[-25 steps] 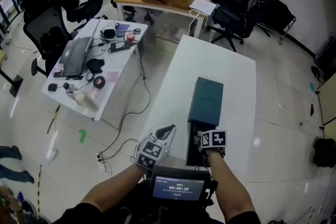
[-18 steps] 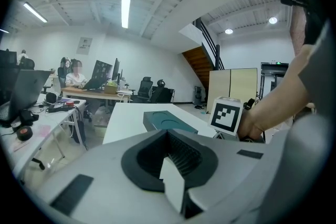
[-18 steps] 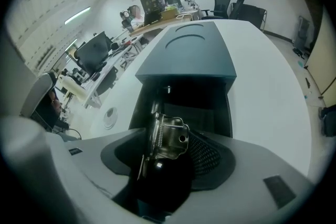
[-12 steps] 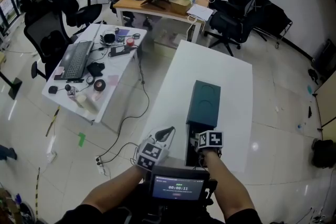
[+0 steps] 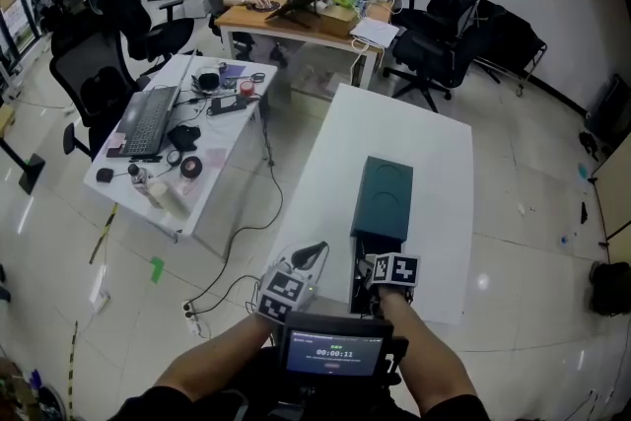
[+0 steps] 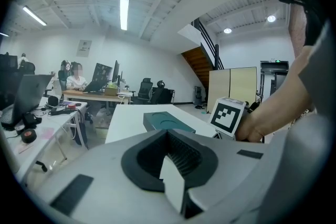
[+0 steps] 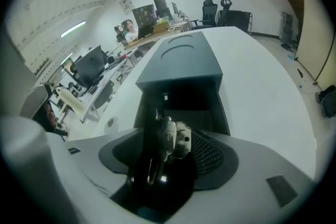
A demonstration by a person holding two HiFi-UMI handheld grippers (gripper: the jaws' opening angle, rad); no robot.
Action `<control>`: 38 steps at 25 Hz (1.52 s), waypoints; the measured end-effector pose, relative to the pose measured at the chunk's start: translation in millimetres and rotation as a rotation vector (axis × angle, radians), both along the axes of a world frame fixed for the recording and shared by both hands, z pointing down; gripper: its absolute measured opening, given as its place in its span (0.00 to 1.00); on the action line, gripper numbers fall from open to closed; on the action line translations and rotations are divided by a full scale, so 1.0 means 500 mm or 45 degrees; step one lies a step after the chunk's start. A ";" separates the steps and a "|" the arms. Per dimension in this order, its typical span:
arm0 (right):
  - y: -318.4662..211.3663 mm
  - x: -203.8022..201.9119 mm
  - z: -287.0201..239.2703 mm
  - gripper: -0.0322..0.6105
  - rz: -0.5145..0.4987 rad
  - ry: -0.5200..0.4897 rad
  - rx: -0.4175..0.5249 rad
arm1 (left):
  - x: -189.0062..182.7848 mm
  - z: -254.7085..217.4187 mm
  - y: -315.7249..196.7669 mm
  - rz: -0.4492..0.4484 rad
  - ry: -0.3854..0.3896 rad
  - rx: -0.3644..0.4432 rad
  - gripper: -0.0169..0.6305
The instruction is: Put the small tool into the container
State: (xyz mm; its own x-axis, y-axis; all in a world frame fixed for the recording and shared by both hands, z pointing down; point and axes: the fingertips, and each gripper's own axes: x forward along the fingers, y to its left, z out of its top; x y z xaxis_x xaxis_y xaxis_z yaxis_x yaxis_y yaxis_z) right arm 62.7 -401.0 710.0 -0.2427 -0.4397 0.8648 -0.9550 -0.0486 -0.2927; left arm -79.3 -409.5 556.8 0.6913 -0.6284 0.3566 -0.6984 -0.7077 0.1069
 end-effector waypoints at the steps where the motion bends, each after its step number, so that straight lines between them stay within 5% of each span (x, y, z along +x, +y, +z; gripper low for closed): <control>1: 0.002 -0.001 -0.004 0.50 0.002 -0.008 0.011 | 0.000 -0.001 0.002 0.001 -0.004 0.007 0.04; 7: 0.015 0.022 -0.060 0.50 0.014 -0.020 0.138 | 0.011 -0.039 0.021 -0.011 0.028 0.017 0.04; 12: 0.026 0.042 -0.180 0.49 0.001 -0.168 0.415 | 0.013 -0.074 0.032 -0.050 0.052 0.028 0.04; 14: 0.040 0.060 -0.240 0.30 -0.038 -0.222 0.550 | 0.015 -0.089 0.040 -0.073 0.071 0.029 0.04; 18: 0.091 0.097 -0.388 0.26 -0.147 -0.311 0.837 | 0.022 -0.121 0.073 -0.105 0.086 0.051 0.04; 20: 0.124 0.116 -0.468 0.06 -0.243 -0.293 1.004 | 0.023 -0.139 0.094 -0.115 0.082 0.074 0.04; 24: 0.188 0.180 -0.566 0.06 -0.300 -0.339 1.222 | 0.026 -0.167 0.142 -0.162 0.077 0.102 0.04; 29: 0.268 0.234 -0.628 0.06 -0.400 -0.322 1.331 | 0.055 -0.223 0.220 -0.145 0.078 0.173 0.04; 38: 0.412 0.198 -0.747 0.06 -0.505 -0.301 1.454 | 0.050 -0.370 0.391 -0.070 0.151 0.303 0.04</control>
